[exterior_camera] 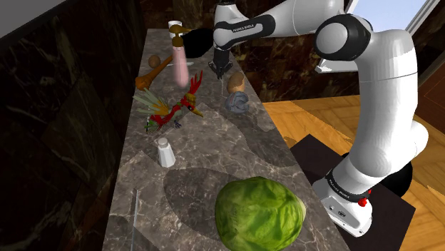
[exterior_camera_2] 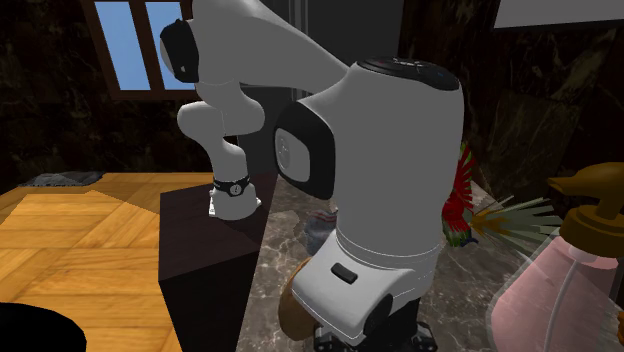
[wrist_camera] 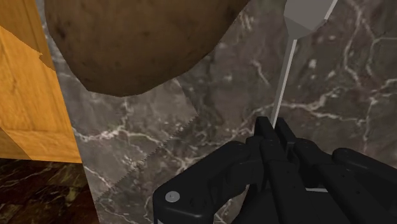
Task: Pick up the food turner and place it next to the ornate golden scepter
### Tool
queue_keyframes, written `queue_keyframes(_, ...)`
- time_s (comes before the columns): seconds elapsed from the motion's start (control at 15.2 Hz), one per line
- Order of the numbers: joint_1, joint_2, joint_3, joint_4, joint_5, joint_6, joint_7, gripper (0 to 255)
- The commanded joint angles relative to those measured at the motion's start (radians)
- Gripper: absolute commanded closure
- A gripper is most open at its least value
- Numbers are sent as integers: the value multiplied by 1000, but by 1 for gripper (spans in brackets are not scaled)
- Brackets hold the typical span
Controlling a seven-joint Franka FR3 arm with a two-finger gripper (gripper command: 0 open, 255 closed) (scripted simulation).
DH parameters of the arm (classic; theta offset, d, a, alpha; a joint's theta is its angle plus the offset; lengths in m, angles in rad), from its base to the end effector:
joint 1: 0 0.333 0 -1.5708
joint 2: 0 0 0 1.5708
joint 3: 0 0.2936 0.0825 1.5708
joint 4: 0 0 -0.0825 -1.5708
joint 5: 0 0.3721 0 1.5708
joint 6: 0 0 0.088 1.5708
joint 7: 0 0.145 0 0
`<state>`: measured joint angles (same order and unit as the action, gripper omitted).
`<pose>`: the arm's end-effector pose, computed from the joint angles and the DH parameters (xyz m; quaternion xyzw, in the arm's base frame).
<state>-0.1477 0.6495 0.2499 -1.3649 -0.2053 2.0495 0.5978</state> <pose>0.7088 0.0243 0.3000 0.9732 -0.2274 0.0323 0.0073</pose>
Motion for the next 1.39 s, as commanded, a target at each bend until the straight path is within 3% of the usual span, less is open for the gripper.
queue_keyframes(0.0, 0, 0, 0, 0, 0, 1, 0, 255)
queue_keyframes(0.2, 0, 0, 0, 0, 0, 1, 0, 255)
queue_keyframes(0.26, 0, 0, 0, 0, 0, 1, 0, 0)
queue_keyframes(0.59, 0, 0, 0, 0, 0, 1, 0, 0)
queue_keyframes(0.86, 1, -46, 8, 53, 13, -98, -9, 0)
queue_keyframes(1.32, 1, -46, 9, 53, 13, -98, -9, 0)
